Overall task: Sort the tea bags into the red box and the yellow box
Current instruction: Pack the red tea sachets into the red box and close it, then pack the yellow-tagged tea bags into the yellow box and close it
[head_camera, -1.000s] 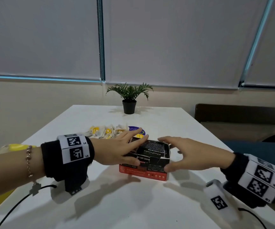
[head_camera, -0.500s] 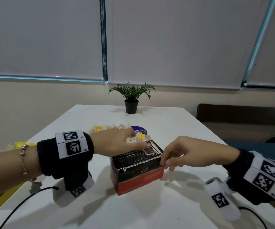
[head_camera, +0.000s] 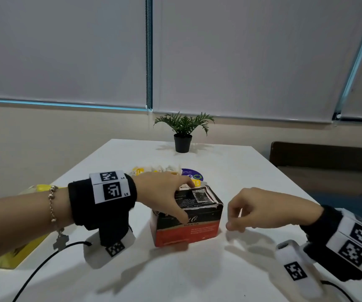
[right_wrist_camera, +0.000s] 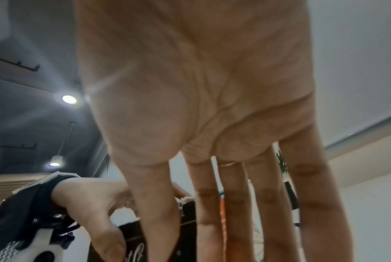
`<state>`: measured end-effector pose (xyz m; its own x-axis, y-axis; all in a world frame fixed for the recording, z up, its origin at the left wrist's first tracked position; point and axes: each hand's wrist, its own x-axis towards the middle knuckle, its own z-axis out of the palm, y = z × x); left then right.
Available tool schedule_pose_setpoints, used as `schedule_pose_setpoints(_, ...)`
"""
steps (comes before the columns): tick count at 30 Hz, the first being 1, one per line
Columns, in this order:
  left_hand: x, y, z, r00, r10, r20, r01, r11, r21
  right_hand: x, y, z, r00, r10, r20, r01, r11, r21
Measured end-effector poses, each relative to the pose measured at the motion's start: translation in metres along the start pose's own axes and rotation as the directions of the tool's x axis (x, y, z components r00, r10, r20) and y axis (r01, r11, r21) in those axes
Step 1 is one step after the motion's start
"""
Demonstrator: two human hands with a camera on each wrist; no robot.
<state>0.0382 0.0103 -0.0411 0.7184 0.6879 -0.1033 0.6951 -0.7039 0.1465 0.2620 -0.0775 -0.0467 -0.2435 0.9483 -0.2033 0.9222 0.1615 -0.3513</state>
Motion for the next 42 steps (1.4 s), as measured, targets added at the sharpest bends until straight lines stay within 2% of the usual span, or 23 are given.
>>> schedule_pose_setpoints(3,0.007,-0.001,-0.006,1.000,0.026,0.006,-0.025,0.999,-0.026,0.004,0.007,-0.008,0.969,0.096,-0.227,-0.106,0.994,-0.034)
schedule_pose_setpoints(5,0.019,0.003,-0.006,0.998,0.051,-0.026,-0.052,0.996,-0.071,0.008,0.009,-0.014,0.951,0.053,-0.304,-0.066,0.997,-0.034)
schedule_pose_setpoints(8,0.042,0.015,0.001,0.992,0.100,-0.076,-0.112,0.979,-0.171,0.020,0.011,-0.016,0.979,-0.028,-0.202,0.018,0.999,-0.050)
schedule_pose_setpoints(10,0.056,0.018,0.006,0.991,0.131,-0.021,-0.132,0.965,-0.227,0.031,0.021,-0.016,0.992,-0.014,-0.129,0.001,0.995,-0.103)
schedule_pose_setpoints(12,0.067,0.011,0.004,0.991,0.114,0.065,-0.094,0.964,-0.248,0.039,0.038,-0.021,0.995,0.058,-0.079,-0.071,0.980,-0.183)
schedule_pose_setpoints(13,0.070,0.003,-0.002,0.994,0.086,0.070,-0.066,0.967,-0.246,0.041,0.048,-0.027,0.992,0.113,-0.060,-0.123,0.969,-0.214)
schedule_pose_setpoints(17,0.078,-0.052,-0.032,0.993,-0.090,-0.071,0.073,0.974,-0.213,0.051,0.092,-0.056,0.951,0.309,-0.017,-0.301,0.911,-0.282)
schedule_pose_setpoints(20,0.072,-0.097,-0.052,0.974,-0.222,-0.053,0.218,0.973,-0.080,0.072,0.119,-0.072,0.928,0.372,-0.027,-0.366,0.893,-0.262)
schedule_pose_setpoints(25,0.016,-0.140,-0.079,0.943,-0.332,-0.037,0.333,0.942,0.029,0.109,0.134,-0.094,0.905,0.426,-0.007,-0.412,0.871,-0.268)
schedule_pose_setpoints(28,-0.041,-0.156,-0.083,0.926,-0.372,-0.061,0.375,0.926,0.050,0.129,0.130,-0.100,0.885,0.460,-0.074,-0.458,0.830,-0.318)
schedule_pose_setpoints(30,-0.083,-0.165,-0.080,0.917,-0.397,-0.045,0.398,0.916,0.045,0.141,0.109,-0.095,0.908,0.364,-0.207,-0.410,0.874,-0.261)
schedule_pose_setpoints(32,-0.119,-0.173,-0.074,0.902,-0.431,0.019,0.430,0.903,0.017,0.154,0.077,-0.080,0.920,0.170,-0.352,-0.246,0.952,-0.181)
schedule_pose_setpoints(33,-0.134,-0.178,-0.069,0.886,-0.459,0.058,0.460,0.888,0.001,0.160,0.058,-0.070,0.927,0.098,-0.362,-0.164,0.974,-0.157)
schedule_pose_setpoints(34,-0.147,-0.183,-0.063,0.868,-0.486,0.099,0.488,0.873,0.001,0.167,0.040,-0.058,0.950,0.062,-0.306,-0.109,0.984,-0.138)
schedule_pose_setpoints(36,-0.169,-0.194,-0.047,0.822,-0.545,0.164,0.543,0.837,0.062,0.180,0.011,-0.033,0.994,0.087,-0.070,-0.096,0.985,-0.145)
schedule_pose_setpoints(38,-0.184,-0.204,-0.031,0.792,-0.584,0.178,0.568,0.812,0.136,0.192,-0.005,-0.014,0.984,0.157,0.082,-0.138,0.970,-0.199)
schedule_pose_setpoints(40,-0.191,-0.211,-0.014,0.796,-0.580,0.174,0.565,0.814,0.132,0.200,-0.014,-0.007,0.974,0.200,0.105,-0.172,0.958,-0.228)
schedule_pose_setpoints(42,-0.193,-0.212,-0.001,0.829,-0.535,0.163,0.524,0.845,0.107,0.202,-0.019,-0.007,0.973,0.214,0.085,-0.188,0.952,-0.240)
